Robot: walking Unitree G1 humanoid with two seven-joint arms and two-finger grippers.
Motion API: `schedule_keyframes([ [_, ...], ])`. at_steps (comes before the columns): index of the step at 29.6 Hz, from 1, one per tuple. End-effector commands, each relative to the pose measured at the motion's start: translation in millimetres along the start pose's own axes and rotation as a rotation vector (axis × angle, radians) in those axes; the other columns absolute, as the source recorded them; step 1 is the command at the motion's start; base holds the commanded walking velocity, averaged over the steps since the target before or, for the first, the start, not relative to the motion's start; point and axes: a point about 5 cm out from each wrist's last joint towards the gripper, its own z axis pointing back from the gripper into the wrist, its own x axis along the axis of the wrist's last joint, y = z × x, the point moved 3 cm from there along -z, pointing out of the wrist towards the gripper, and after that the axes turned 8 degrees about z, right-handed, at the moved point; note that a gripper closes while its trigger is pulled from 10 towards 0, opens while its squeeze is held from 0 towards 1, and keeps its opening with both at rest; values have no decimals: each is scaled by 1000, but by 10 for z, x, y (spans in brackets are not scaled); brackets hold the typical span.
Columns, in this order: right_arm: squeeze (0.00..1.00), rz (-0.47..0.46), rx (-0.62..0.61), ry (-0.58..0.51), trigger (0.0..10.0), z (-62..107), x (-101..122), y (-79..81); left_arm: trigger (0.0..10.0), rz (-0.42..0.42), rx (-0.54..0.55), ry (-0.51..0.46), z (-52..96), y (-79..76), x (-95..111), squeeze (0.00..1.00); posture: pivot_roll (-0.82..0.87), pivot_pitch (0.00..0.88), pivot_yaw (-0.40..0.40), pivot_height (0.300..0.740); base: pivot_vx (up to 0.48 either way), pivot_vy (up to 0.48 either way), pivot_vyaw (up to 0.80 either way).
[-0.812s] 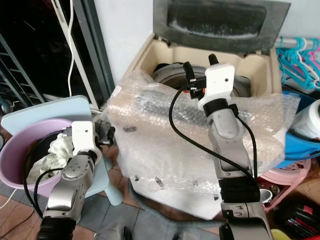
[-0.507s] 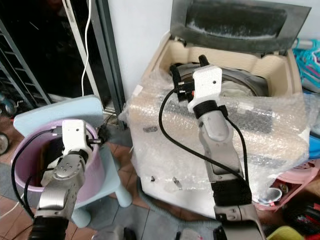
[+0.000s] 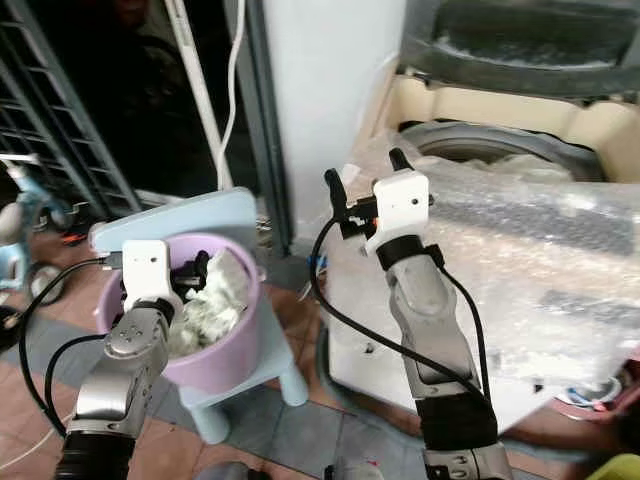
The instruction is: Clothes washing
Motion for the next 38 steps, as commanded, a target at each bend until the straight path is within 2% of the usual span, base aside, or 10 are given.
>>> schedule_keyframes([
  [1, 1000, -12, 15, -22, 10000, -28, 69, 59, 10000, -21, 13, -26, -1, 74, 55, 0, -58, 0, 47, 740, 0, 0, 638],
  [9, 1000, -39, 40, 23, 10000, 14, -18, 126, 10000, -30, 24, -14, 17, 149, 31, 0, -57, 0, 47, 740, 0, 0, 204],
  [10, 604, -38, 41, 29, 10000, 15, -29, 130, 10000, -21, 26, -13, 19, 155, 27, 0, -57, 0, 47, 740, 0, 0, 0],
  [11, 384, -38, 41, 35, 10000, 17, -41, 133, 10000, -18, 26, -14, 21, 158, 26, 0, -59, 0, 46, 740, 0, 0, 0],
  [12, 0, -34, 44, 51, 10000, 22, -72, 138, 10000, -18, 23, -17, 23, 159, 30, 0, -58, 0, 46, 740, 0, 0, 0],
  [21, 0, -16, 98, 173, 10000, 82, -297, 218, 10000, -20, 15, -12, 35, 168, 21, 0, -59, 0, 46, 740, 299, 0, 0],
  [28, 0, 24, 243, 296, 10000, 226, -531, 416, 10000, -12, 26, 14, 38, 174, -20, 0, -54, 0, 42, 740, 401, 202, 229],
  [32, 0, 4, 231, 333, 10000, 235, -579, 423, 10000, -21, 26, 18, 38, 167, -26, 0, -52, 0, 38, 740, 371, 304, 600],
  [34, 0, -14, 188, 413, 10000, 245, -692, 367, 10000, -30, 20, 10, 43, 145, -19, 0, -47, 0, 34, 740, 142, 124, 0],
  [38, 0, -2, 178, 480, 10000, 286, -802, 336, 10000, -36, 14, 20, 53, 128, -36, 0, -41, 0, 31, 740, 0, 0, 0],
])
